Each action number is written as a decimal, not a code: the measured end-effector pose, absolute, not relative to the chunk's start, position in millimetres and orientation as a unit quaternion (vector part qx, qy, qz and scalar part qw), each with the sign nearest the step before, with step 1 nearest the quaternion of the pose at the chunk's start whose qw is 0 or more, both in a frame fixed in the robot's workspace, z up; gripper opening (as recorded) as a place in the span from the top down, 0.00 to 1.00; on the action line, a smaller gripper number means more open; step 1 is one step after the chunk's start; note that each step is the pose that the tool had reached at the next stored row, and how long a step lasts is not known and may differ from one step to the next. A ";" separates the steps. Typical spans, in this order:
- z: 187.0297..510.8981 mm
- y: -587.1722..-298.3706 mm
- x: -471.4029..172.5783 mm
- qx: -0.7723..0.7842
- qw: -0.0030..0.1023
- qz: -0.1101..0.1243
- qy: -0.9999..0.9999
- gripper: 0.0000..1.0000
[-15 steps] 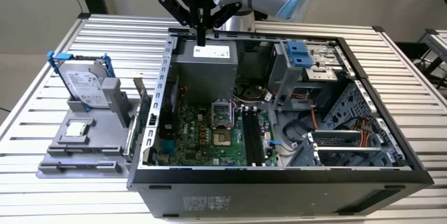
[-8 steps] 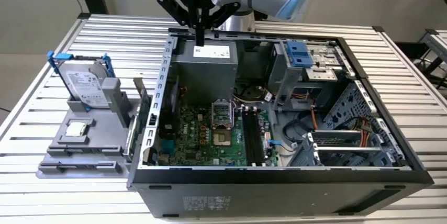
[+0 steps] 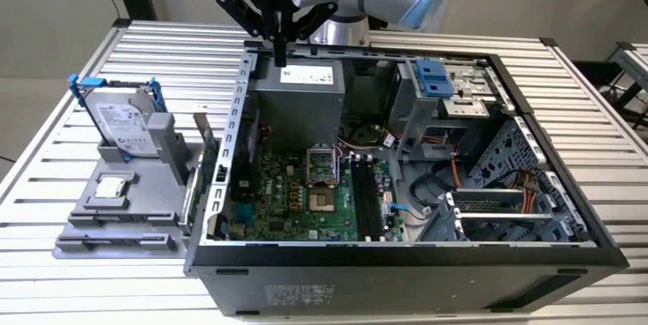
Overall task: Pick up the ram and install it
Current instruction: 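Reach for the ram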
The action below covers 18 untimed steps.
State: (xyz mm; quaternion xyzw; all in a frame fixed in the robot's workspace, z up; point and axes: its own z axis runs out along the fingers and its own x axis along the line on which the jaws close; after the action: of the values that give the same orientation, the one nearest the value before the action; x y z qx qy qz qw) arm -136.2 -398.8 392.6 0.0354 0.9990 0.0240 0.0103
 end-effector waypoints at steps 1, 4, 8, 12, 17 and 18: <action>392.6 -398.8 -137.8 0.035 0.010 0.024 0.999 1.00; 392.6 -398.8 -142.0 0.035 0.010 0.024 0.999 1.00; 392.6 -398.7 -146.3 0.035 0.010 0.024 0.999 1.00; 392.6 -398.6 -150.9 0.035 0.010 0.024 0.999 1.00; 392.6 -398.6 -157.8 0.035 0.010 0.024 0.999 1.00; 392.6 -398.6 -159.4 0.035 0.010 0.024 0.999 1.00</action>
State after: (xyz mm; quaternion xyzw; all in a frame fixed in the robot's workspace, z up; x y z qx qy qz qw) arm -159.4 -398.6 392.6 0.0354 0.9990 0.0240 0.0102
